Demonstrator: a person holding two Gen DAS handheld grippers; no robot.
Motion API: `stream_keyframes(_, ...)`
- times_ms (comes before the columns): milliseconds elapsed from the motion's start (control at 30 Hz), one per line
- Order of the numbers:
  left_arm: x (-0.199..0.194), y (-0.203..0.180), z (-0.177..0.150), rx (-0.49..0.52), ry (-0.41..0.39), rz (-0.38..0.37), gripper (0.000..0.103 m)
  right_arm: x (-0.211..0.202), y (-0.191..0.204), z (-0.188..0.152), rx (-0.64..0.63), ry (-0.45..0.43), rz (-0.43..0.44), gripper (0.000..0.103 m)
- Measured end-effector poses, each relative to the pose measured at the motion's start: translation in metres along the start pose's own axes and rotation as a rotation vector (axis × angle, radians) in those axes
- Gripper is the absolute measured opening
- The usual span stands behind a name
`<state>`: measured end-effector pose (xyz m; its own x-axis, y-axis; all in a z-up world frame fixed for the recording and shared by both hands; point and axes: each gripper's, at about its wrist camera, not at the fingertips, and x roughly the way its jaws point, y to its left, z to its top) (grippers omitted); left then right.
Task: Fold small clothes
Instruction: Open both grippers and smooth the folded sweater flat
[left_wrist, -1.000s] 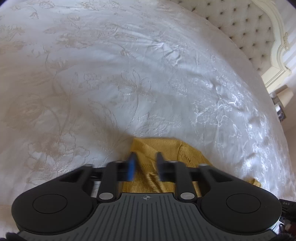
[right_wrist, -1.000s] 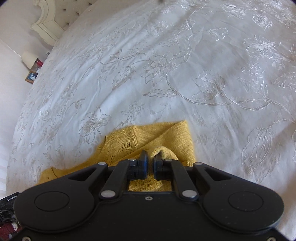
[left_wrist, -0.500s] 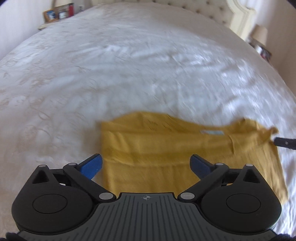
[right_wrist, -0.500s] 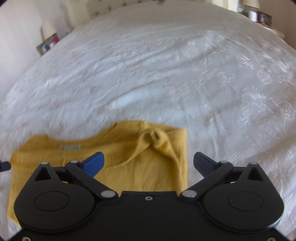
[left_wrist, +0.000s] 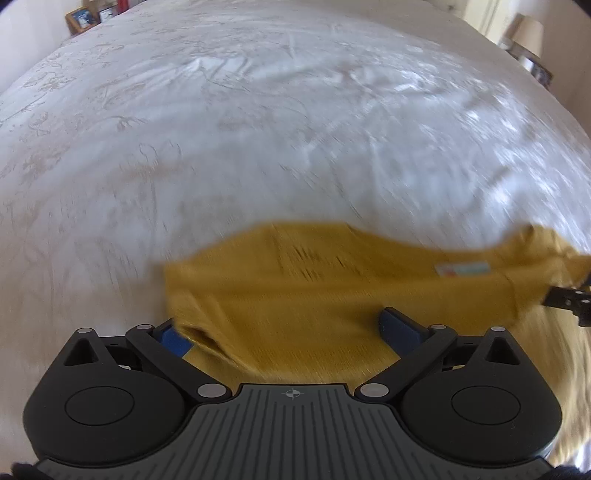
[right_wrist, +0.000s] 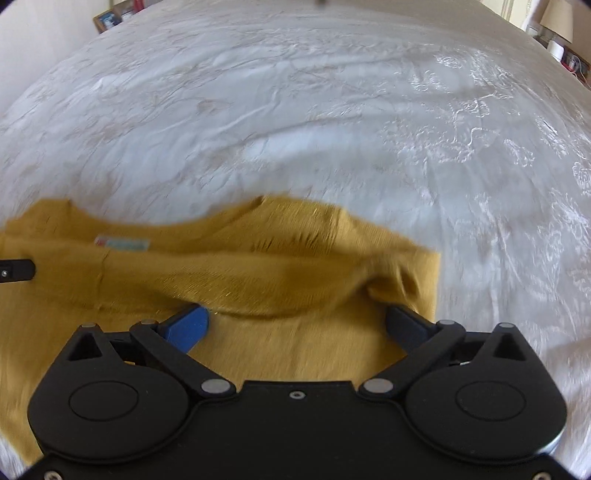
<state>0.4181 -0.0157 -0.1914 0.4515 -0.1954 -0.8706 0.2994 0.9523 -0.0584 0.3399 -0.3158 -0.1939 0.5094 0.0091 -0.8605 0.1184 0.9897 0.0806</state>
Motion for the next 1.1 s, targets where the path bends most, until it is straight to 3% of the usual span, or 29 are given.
stream_keyframes(267, 0.005, 0.031, 0.046, -0.098, -0.029, 0.02, 0.103, 0.011, -0.023, 0.035, 0.114, -0.006, -0.035, 0.102)
stream_keyframes(500, -0.03, 0.037, 0.039, -0.161, -0.056, -0.008, 0.103, -0.017, -0.031, 0.035, 0.191, -0.071, -0.023, 0.102)
stream_keyframes(700, -0.04, 0.017, 0.005, -0.102, -0.011, -0.04, 0.103, -0.033, -0.011, 0.006, 0.123, -0.032, 0.013, 0.102)
stream_keyframes(800, -0.033, 0.005, -0.024, -0.047, 0.061, -0.048, 0.103, -0.03, -0.004, -0.019, 0.108, 0.051, 0.035, 0.102)
stream_keyframes(900, -0.026, -0.001, -0.061, 0.01, 0.153, -0.023, 0.103, -0.029, 0.003, -0.05, 0.041, 0.121, 0.003, 0.102)
stream_keyframes(967, -0.027, 0.004, -0.082, -0.006, 0.185, -0.021, 0.103, -0.036, 0.004, -0.066, 0.011, 0.125, -0.019, 0.102)
stream_keyframes(1100, -0.038, 0.014, -0.099, -0.058, 0.192, -0.011, 0.103, -0.045, -0.013, -0.083, 0.099, 0.166, -0.038, 0.102)
